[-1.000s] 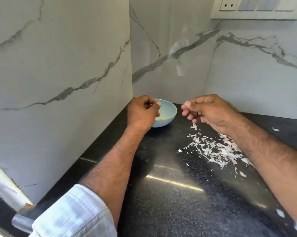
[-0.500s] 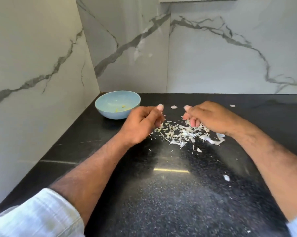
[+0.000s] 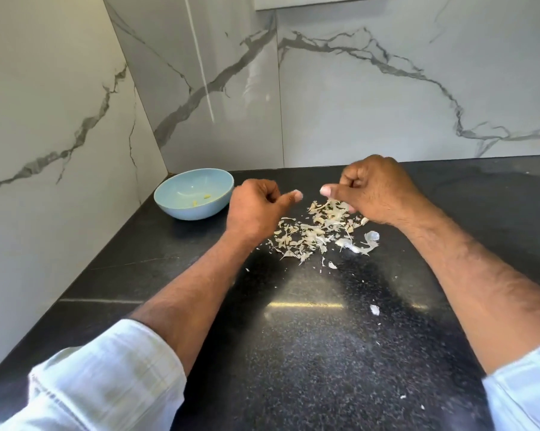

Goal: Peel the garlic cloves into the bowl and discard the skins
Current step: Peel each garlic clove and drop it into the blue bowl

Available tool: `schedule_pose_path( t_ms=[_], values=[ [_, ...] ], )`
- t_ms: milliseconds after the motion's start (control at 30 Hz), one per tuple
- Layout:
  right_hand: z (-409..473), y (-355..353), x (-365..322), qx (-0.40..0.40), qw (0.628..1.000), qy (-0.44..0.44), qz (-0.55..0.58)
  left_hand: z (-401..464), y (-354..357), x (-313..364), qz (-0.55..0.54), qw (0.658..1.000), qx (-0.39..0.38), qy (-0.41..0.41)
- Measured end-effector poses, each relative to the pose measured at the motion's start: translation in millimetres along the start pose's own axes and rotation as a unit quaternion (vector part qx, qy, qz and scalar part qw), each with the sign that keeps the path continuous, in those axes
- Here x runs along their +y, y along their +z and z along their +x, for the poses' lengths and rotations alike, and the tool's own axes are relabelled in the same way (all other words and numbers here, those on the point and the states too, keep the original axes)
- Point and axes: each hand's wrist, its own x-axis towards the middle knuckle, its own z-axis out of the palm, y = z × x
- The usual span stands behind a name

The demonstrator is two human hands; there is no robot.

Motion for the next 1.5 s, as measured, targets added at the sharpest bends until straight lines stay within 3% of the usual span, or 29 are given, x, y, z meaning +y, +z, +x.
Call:
schedule_pose_path(
  t_ms=[67,133,300,467,567,733,900,1100,1267,1500],
  values=[
    [-13.5,-2.0,12.3,-0.087,0.996,0.009,-0.003,0.0,8.9,5.4,-0.061,0.996,-0.064,0.021],
    [-26.6,-3.3,25.4,-0.108,0.994,0.013,-0.009,-5.5,19.3,12.6,-0.110,0.989,-0.098,0.034],
    [-24.1,-13.2,37.8,-0.023,0.998,0.014,0.055,-6.8,30.3,17.2,-0.025,0.998,-0.021,0.063],
    [-29.3,-9.4,33.4,-0.191,0.980,0.016,-0.048,-12.1,20.3,11.1,-0.044,0.991,-0.085,0.097],
    [-29.5,-1.9,32.7,-0.200,0.973,0.034,-0.114,-13.0,12.2,3.1,-0.035,0.992,-0.078,0.097],
    [-30.0,-2.1,33.6,-0.190,0.975,0.023,-0.117,-6.0,-12.5,-3.2,-0.081,0.992,-0.050,0.087],
    [-28.0,-10.5,32.4,-0.041,0.991,0.039,0.124,-4.9,-25.6,-2.1,-0.107,0.991,-0.048,0.061],
    [-26.8,-4.9,37.7,-0.032,0.935,0.063,0.349,-5.7,-25.7,-0.2,-0.078,0.992,-0.067,0.075],
    [-26.1,2.0,39.1,-0.044,0.916,0.061,0.395,-7.5,-26.8,0.6,-0.070,0.991,-0.087,0.070],
    [-25.5,30.3,17.6,-0.043,0.939,0.041,0.338,-15.9,-44.4,-13.8,-0.085,0.992,-0.091,0.023]
  ],
)
